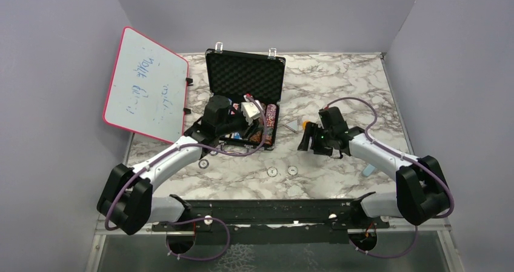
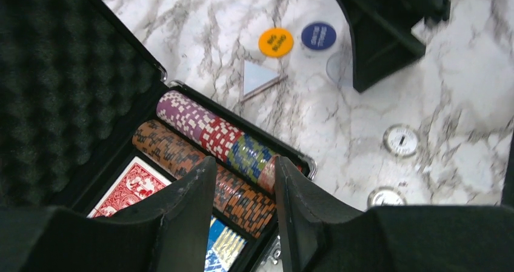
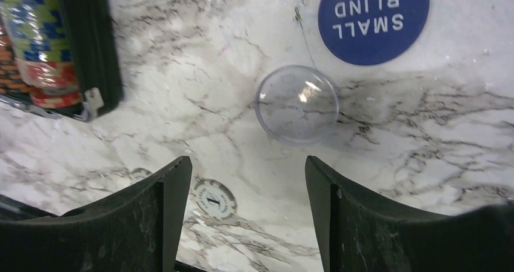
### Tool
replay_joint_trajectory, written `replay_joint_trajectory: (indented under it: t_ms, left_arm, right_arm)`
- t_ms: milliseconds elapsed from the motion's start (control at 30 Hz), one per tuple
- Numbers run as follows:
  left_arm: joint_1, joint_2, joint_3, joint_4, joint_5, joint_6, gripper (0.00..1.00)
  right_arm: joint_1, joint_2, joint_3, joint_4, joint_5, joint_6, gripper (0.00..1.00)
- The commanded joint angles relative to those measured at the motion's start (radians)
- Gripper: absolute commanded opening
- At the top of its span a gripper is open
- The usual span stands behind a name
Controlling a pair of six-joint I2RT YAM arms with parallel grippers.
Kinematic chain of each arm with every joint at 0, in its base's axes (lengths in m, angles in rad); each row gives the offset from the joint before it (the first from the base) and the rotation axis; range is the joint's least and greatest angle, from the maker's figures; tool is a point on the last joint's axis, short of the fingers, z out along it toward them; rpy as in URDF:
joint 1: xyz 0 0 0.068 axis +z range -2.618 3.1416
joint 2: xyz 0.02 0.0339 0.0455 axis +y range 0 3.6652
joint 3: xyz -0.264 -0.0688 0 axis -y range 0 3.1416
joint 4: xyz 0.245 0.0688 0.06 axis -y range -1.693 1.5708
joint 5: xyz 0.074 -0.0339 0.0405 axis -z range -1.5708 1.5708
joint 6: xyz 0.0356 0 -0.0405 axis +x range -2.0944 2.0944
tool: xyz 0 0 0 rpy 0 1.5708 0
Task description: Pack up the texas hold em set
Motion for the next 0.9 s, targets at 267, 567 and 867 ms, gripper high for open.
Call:
replay_joint_trajectory:
  t_ms: [267,567,867]
  left_arm:
    - [0.007,-0.237,-0.130,0.231,-0.412,-0.405,0.53]
    - [0.007,-0.312,-0.129,0.065,-0.598,-0.564,0.83]
    - [0.003,-0.364,-0.222,0.162,-0.540,-0.536,0.99]
  right_arm:
    - [0.282,0.078,0.118,-0.216,0.216,-0.075,0.72]
    - [0.436,0.217,0.187,-0.296,0.232,-0.068,0.73]
    - [0.466,0.290,0.187,-0.294,0.266,-0.059,0.69]
